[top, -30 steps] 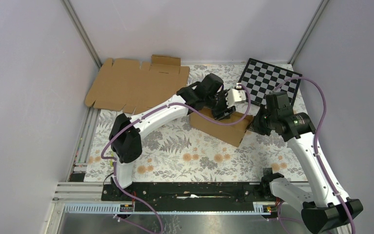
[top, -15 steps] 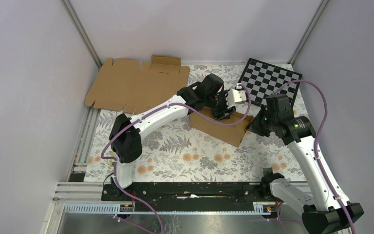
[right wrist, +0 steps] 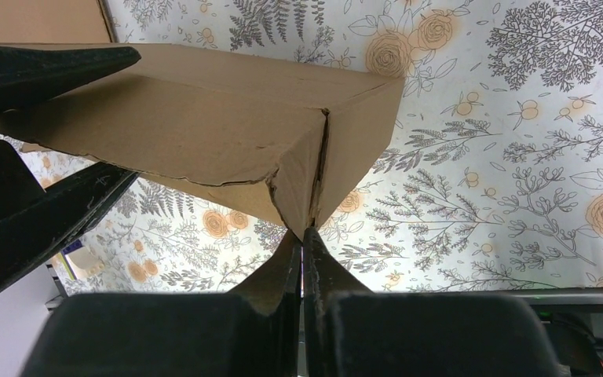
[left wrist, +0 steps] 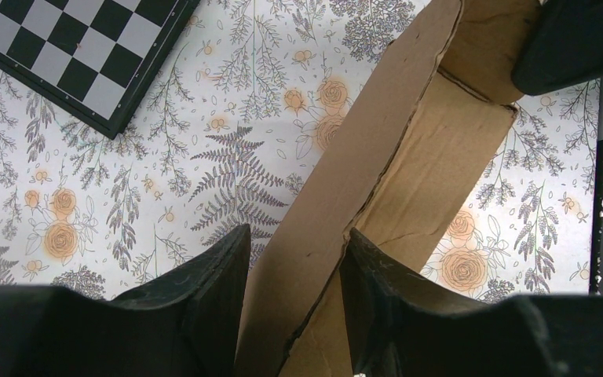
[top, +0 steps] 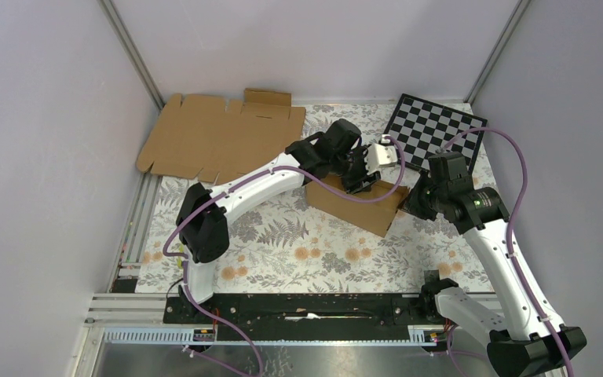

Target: Fold the paper box

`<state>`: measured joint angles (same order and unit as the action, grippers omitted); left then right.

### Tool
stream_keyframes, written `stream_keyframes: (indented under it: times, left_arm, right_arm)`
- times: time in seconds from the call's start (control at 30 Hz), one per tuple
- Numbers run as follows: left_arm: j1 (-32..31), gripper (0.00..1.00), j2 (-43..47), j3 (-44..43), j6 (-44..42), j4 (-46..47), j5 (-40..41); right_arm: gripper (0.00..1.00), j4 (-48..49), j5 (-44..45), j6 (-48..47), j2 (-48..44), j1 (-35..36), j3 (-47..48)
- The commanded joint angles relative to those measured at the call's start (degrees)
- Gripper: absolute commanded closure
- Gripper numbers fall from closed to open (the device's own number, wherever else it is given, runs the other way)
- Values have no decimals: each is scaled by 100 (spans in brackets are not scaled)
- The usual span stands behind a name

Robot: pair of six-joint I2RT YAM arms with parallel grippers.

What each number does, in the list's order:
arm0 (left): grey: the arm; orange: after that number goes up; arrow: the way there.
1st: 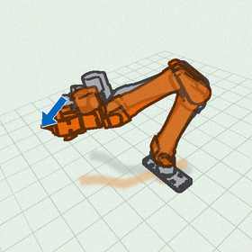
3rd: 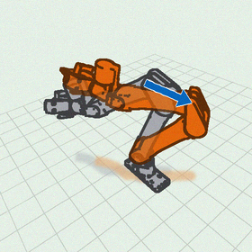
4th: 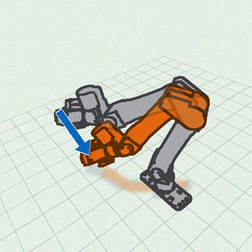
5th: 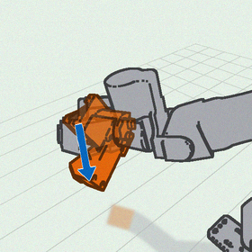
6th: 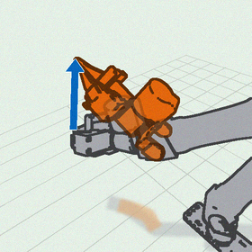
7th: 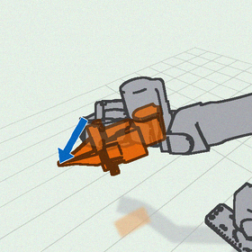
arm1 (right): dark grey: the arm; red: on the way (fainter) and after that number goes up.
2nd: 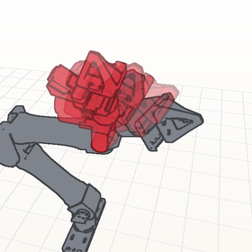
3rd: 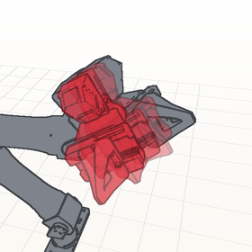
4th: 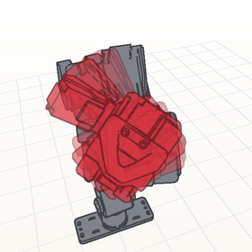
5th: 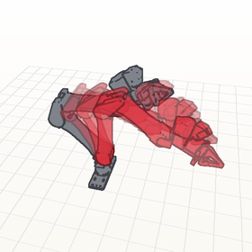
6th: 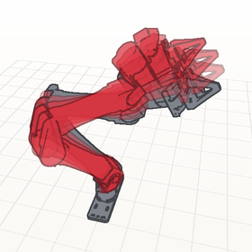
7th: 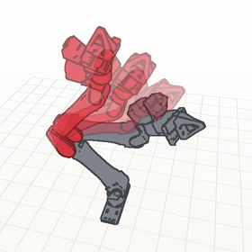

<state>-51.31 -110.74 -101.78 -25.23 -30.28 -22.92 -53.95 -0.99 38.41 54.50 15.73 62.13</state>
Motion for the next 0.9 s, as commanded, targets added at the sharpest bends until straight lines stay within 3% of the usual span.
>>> stream_keyframes:
  times: [0.0,0.43,0.87]
  left_arm:
    - [-10,55,-275,35,-96,-637,348]
    - [-11,55,-301,-16,-87,-637,436]
    - [-5,55,-294,-1,-61,-638,401]
  right_arm:
    - [100,-129,354,-218,-57,12,-22]
    - [100,-253,512,-396,16,9,114]
    - [100,-192,-236,-125,185,9,668]
